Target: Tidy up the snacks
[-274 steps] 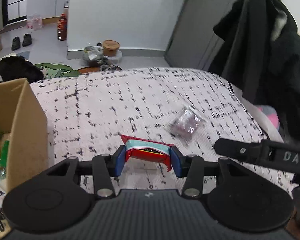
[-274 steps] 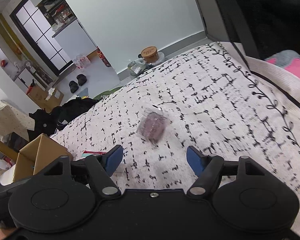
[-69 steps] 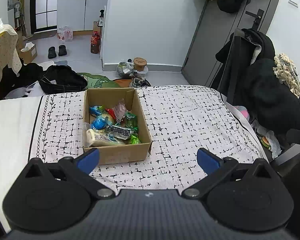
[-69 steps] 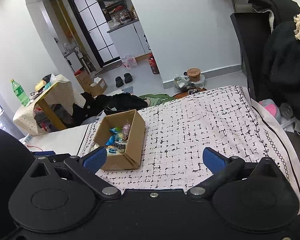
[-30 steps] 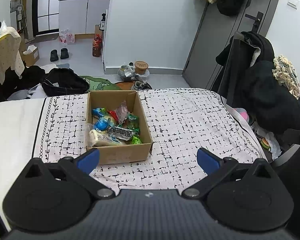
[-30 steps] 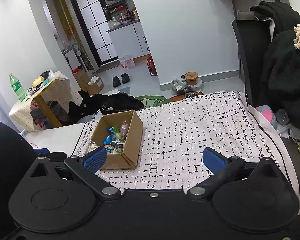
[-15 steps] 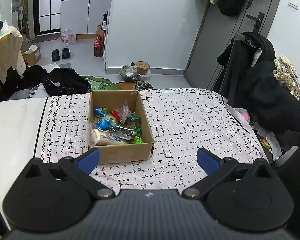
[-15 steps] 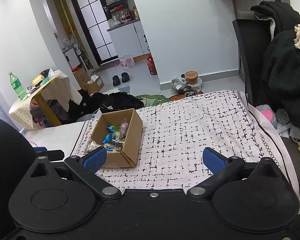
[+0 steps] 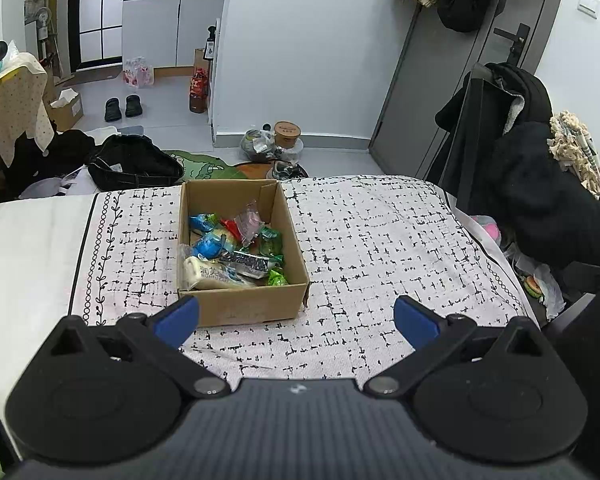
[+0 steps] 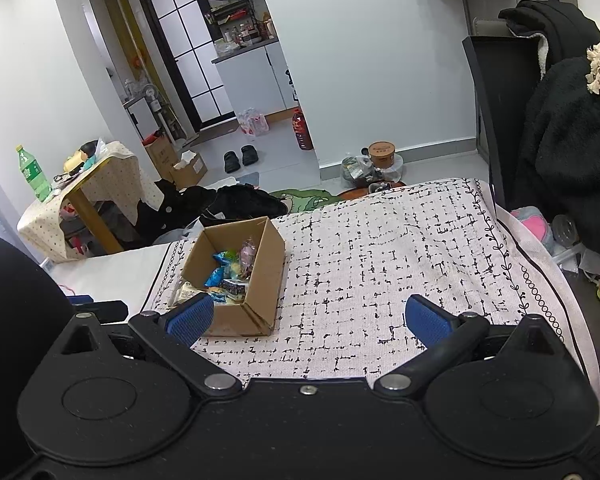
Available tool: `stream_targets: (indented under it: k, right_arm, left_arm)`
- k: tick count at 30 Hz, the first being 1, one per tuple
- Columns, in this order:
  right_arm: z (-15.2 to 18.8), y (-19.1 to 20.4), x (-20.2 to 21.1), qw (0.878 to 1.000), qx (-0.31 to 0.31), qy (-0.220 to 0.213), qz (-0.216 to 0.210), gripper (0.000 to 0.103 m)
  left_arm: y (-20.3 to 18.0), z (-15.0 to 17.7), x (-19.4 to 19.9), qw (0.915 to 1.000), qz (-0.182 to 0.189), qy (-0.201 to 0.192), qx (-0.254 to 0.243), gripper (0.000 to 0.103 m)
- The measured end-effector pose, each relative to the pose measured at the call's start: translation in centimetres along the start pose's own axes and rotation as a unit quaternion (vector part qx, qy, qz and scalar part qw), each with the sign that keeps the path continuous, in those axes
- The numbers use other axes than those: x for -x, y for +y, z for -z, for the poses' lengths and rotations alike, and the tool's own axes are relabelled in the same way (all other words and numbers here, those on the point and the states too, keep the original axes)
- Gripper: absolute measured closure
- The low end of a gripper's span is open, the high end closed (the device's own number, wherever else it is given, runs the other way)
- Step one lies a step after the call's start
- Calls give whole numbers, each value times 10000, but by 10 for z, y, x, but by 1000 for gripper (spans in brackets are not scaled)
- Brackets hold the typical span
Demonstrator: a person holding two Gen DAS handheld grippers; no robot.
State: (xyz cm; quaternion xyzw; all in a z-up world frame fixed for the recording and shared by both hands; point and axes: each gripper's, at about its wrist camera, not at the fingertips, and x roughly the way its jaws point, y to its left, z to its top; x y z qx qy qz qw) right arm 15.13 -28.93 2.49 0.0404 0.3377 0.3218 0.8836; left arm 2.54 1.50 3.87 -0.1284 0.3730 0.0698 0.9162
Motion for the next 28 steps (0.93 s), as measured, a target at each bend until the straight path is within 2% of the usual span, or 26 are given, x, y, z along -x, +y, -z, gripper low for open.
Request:
stream_targets:
  k: [28]
  right_arm:
    - [1, 1, 0, 10000, -87, 16, -5, 0]
  left_arm:
    - [-4, -2, 4, 9999, -107, -37, -98, 0]
